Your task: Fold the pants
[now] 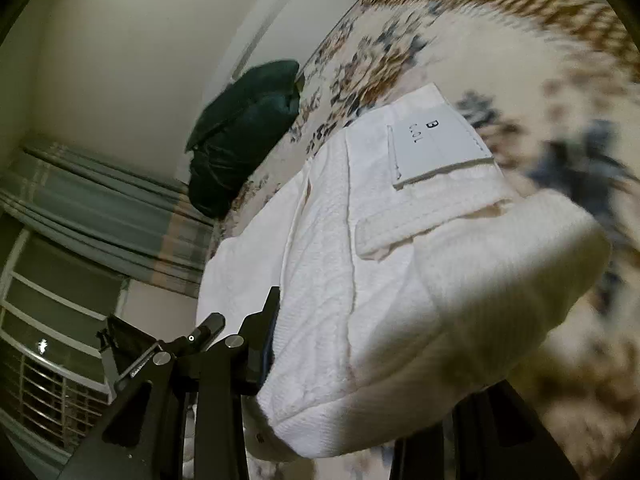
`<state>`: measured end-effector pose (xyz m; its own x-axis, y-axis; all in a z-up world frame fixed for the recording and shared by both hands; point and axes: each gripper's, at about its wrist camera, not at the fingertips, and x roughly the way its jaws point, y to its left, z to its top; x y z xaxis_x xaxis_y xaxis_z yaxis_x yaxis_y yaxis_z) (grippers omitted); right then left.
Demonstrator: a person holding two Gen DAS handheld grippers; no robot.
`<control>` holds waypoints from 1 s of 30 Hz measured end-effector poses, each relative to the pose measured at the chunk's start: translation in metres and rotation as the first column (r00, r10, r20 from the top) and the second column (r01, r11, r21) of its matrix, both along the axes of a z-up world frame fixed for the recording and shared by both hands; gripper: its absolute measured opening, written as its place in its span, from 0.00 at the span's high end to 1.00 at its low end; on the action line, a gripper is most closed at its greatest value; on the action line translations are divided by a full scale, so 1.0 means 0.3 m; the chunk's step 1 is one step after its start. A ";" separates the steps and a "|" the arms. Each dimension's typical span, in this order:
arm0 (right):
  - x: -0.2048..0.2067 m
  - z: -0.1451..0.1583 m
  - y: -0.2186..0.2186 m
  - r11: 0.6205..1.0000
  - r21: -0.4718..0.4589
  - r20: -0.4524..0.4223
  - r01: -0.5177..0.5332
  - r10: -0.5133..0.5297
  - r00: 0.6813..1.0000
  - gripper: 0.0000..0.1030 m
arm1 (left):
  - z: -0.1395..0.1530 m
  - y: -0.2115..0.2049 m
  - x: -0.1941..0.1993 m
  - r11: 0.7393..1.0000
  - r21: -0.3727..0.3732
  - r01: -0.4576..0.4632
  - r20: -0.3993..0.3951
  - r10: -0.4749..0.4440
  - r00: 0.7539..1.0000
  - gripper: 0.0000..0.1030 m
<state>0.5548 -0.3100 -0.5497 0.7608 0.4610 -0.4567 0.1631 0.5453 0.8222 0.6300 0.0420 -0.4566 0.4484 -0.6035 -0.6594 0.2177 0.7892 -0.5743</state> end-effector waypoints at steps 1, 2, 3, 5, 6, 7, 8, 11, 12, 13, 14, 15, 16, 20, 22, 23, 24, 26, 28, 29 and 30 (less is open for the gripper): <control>0.087 -0.036 0.025 1.000 -0.004 -0.010 -0.013 0.013 1.000 0.64 | -0.035 0.013 0.052 1.000 0.018 -0.006 -0.016 0.006 1.000 0.75; 0.170 -0.084 0.046 1.000 -0.007 -0.046 -0.023 0.023 0.999 0.62 | -0.068 0.025 0.091 0.999 0.036 -0.010 -0.033 0.011 0.999 0.74; 0.218 -0.119 0.058 1.000 -0.007 -0.082 -0.029 0.028 0.996 0.58 | -0.132 0.042 0.148 0.997 0.079 -0.018 -0.072 0.023 0.997 0.71; 0.318 -0.217 0.087 0.998 -0.015 -0.231 -0.055 0.050 0.972 0.50 | -0.226 0.060 0.189 0.991 0.135 -0.005 -0.148 0.025 0.989 0.65; 0.340 -0.256 0.100 0.997 -0.024 -0.302 -0.078 0.067 0.951 0.47 | -0.283 0.081 0.199 0.990 0.140 0.006 -0.195 0.022 0.981 0.58; 0.339 -0.274 0.113 0.994 -0.046 -0.332 -0.102 0.081 0.940 0.47 | -0.303 0.096 0.189 0.992 0.125 0.014 -0.199 0.011 0.980 0.54; 0.327 -0.276 0.117 0.991 -0.071 -0.324 -0.116 0.087 0.942 0.47 | -0.310 0.105 0.174 0.993 0.119 0.022 -0.188 0.001 0.982 0.51; 0.282 -0.272 0.129 0.971 -0.167 -0.361 -0.168 0.098 0.927 0.47 | -0.326 0.125 0.121 0.988 0.151 0.045 -0.156 -0.021 0.988 0.38; 0.267 -0.278 0.128 0.971 -0.168 -0.378 -0.170 0.096 0.921 0.46 | -0.338 0.131 0.110 0.987 0.153 0.048 -0.164 -0.023 0.986 0.36; 0.257 -0.280 0.127 0.971 -0.172 -0.393 -0.168 0.089 0.915 0.44 | -0.340 0.139 0.106 0.988 0.148 0.041 -0.174 -0.015 0.985 0.36; 0.253 -0.271 0.134 0.966 -0.193 -0.406 -0.170 0.079 0.910 0.42 | -0.331 0.141 0.099 0.988 0.153 0.034 -0.178 -0.006 0.984 0.36; 0.258 -0.251 0.142 0.961 -0.214 -0.413 -0.172 0.071 0.908 0.41 | -0.314 0.130 0.089 0.982 0.188 0.031 -0.177 0.003 0.984 0.36; 0.266 -0.226 0.162 0.946 -0.264 -0.430 -0.188 0.059 0.901 0.36 | -0.290 0.116 0.087 0.971 0.238 0.026 -0.174 0.017 0.985 0.36; 0.257 -0.093 0.225 0.881 -0.417 -0.461 -0.223 0.006 0.887 0.15 | -0.161 0.028 0.008 0.904 0.427 0.032 -0.079 0.002 0.997 0.38; 0.230 -0.015 0.259 0.829 -0.514 -0.444 -0.221 -0.036 0.896 0.00 | -0.118 -0.011 -0.044 0.861 0.508 0.030 -0.049 -0.005 0.999 0.20; 0.215 0.018 0.273 0.801 -0.558 -0.430 -0.217 -0.055 0.901 0.00 | -0.096 -0.025 -0.076 0.842 0.539 0.026 -0.032 -0.011 0.999 0.14; 0.198 0.052 0.287 0.771 -0.599 -0.417 -0.215 -0.071 0.906 0.00 | -0.069 -0.037 -0.115 0.829 0.558 0.017 -0.012 -0.013 1.000 0.10; 0.152 0.116 0.314 0.720 -0.661 -0.394 -0.212 -0.093 0.914 0.00 | -0.030 -0.038 -0.170 0.828 0.561 0.003 0.012 -0.011 1.000 0.10; 0.104 0.173 0.320 0.707 -0.677 -0.380 -0.207 -0.095 0.920 0.00 | 0.005 -0.040 -0.218 0.823 0.568 -0.020 0.024 0.008 1.000 0.09; 0.074 0.207 0.329 0.704 -0.681 -0.372 -0.201 -0.096 0.923 0.00 | 0.027 -0.043 -0.239 0.818 0.574 -0.033 0.031 0.019 0.999 0.09; 0.047 0.229 0.323 0.702 -0.684 -0.367 -0.198 -0.097 0.925 0.00 | 0.061 -0.048 -0.276 0.812 0.582 -0.053 0.043 0.034 0.998 0.09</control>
<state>0.5689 -0.2130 -0.4811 0.4648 -0.0725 -0.8825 0.3094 0.9471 0.0852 0.5473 0.0277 -0.4384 0.4898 -0.0898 -0.8672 0.1843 0.9829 0.0023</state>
